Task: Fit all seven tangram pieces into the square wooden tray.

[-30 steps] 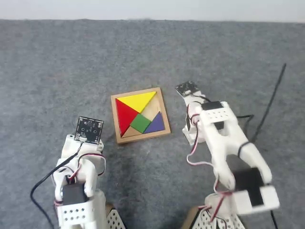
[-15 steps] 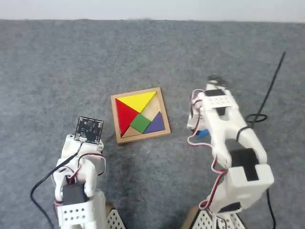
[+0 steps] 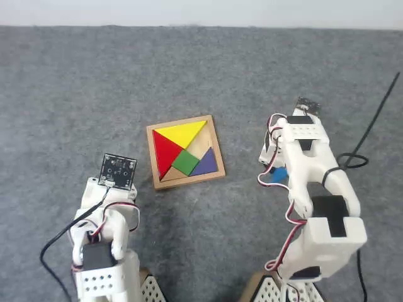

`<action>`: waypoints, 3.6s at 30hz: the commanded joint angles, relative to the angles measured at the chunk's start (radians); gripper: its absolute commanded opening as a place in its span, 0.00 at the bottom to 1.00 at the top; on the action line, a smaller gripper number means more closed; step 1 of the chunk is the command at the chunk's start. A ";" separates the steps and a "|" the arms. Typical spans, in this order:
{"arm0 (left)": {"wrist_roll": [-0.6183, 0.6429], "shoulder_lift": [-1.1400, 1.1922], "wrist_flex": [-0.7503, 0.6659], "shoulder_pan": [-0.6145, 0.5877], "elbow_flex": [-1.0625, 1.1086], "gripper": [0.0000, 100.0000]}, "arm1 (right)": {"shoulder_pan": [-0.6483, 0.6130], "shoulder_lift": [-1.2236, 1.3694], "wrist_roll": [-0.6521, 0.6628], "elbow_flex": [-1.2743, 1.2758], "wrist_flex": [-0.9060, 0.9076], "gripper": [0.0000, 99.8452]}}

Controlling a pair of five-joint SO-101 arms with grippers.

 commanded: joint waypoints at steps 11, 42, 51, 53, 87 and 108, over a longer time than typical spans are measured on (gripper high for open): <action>-0.009 -0.021 -0.021 -0.003 -0.005 0.01 | -0.036 -0.015 0.991 -0.304 0.196 0.21; -0.009 -0.021 -0.021 -0.003 -0.005 0.01 | 0.102 0.246 1.316 -0.494 0.283 0.21; -0.009 -0.021 -0.021 -0.003 -0.005 0.01 | 0.111 0.008 1.580 -0.503 0.498 0.21; -0.009 -0.021 -0.021 -0.003 -0.005 0.01 | 0.122 -0.024 1.703 -0.439 0.526 0.21; -0.009 -0.021 -0.025 -0.003 -0.005 0.01 | 0.180 -0.015 1.930 -0.140 0.211 0.19; -0.009 -0.021 -0.021 -0.003 -0.005 0.01 | 0.058 -0.068 -0.176 -0.133 0.200 0.19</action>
